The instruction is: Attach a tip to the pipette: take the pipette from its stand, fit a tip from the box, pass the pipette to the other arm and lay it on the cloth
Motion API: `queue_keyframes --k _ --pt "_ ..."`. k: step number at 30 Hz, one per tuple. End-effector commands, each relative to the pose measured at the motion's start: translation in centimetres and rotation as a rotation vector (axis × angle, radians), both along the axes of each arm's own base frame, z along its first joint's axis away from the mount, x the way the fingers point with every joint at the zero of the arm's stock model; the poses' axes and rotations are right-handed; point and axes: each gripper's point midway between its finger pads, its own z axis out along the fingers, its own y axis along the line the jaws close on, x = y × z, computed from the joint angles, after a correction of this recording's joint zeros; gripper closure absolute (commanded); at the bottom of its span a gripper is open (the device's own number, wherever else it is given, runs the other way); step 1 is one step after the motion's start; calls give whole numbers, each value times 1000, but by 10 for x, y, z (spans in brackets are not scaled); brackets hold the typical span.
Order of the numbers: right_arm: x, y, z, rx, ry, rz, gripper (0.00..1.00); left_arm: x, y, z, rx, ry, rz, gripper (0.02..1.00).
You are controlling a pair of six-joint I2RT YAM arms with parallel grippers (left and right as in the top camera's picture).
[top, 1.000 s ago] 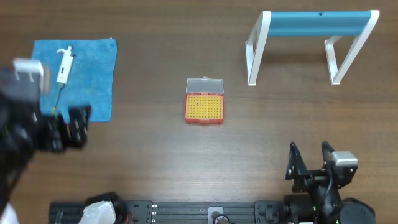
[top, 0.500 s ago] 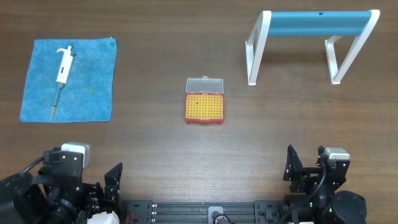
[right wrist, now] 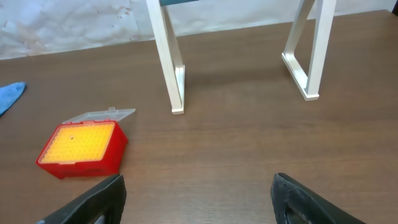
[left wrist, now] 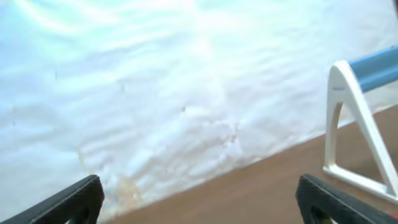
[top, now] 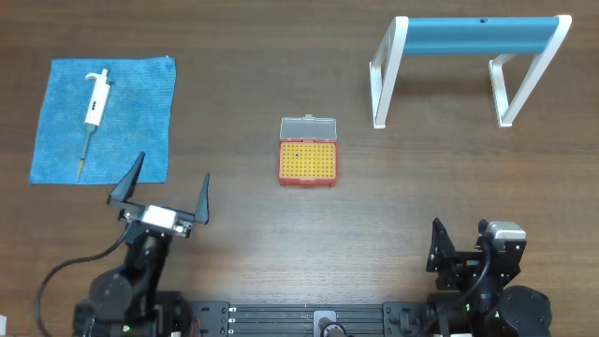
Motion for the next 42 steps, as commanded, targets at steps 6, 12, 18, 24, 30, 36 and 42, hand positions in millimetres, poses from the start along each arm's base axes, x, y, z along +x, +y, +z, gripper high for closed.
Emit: queue_keyframes --k 6,12,18,24,30,36,42 --pt "0 -2 1 5 -8 -16 235 20 48 -103 -230 384 242 23" --pt "0 -2 1 5 -8 -16 235 20 48 -103 -230 384 241 23" --pt "0 -2 1 5 -8 -16 235 20 48 -103 -230 384 241 20" --pt "-9 -20 -18 -120 78 -74 233 20 48 -103 -230 384 241 23" --pt "12 -2 4 -43 -55 4 235 20 48 -103 -230 384 241 23" --pt "98 12 -46 -37 -388 55 233 20 48 -103 -230 384 241 23" --pt "97 6 -65 -170 -321 54 233 20 48 -103 -230 384 241 20"
